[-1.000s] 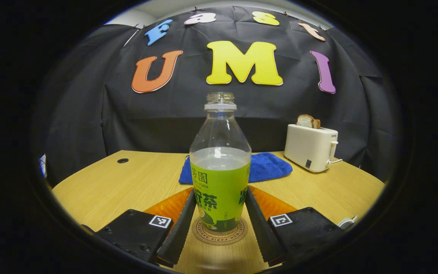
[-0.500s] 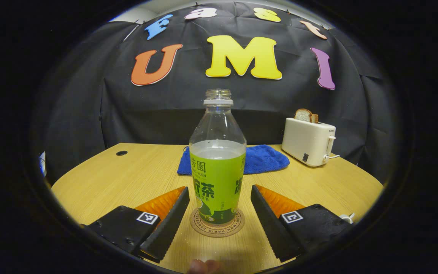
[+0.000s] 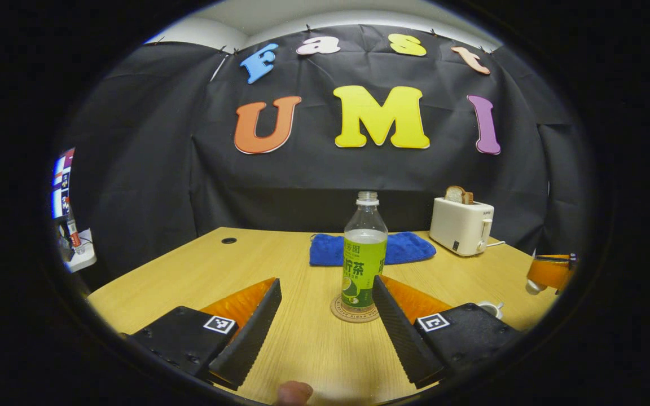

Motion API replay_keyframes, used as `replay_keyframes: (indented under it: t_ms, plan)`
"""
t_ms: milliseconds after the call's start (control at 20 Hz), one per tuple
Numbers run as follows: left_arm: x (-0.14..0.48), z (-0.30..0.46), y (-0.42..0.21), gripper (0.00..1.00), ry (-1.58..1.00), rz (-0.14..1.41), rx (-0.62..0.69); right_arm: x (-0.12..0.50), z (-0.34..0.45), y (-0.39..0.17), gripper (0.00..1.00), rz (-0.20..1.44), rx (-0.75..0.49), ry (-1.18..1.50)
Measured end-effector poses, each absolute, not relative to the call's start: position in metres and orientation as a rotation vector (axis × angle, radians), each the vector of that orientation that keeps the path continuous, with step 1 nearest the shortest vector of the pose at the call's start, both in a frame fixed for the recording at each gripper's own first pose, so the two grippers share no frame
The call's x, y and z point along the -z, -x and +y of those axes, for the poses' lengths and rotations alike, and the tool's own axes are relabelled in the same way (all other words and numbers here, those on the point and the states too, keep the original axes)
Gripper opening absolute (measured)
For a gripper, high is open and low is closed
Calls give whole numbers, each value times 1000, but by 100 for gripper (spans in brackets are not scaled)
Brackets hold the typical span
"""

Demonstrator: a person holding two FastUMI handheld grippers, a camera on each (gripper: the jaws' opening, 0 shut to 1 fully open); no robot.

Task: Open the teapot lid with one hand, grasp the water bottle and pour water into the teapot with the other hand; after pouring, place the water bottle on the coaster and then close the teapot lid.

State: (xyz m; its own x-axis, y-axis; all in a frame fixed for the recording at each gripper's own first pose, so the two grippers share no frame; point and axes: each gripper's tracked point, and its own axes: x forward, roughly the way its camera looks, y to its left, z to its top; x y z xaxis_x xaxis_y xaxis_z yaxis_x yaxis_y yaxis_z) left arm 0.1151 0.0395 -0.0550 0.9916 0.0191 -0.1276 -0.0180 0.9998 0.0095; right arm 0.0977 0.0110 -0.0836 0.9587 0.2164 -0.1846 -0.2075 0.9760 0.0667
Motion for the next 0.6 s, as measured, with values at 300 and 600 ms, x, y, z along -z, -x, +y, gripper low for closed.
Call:
replay_keyframes:
  t_ms: [300,600]
  plan:
    - [44,58,-70,100,-18,73,-76,110,39,-119,0,219,-254,-21]
    - [33,68,-49,100,-15,12,-112,120,54,-124,0,211,-276,11]
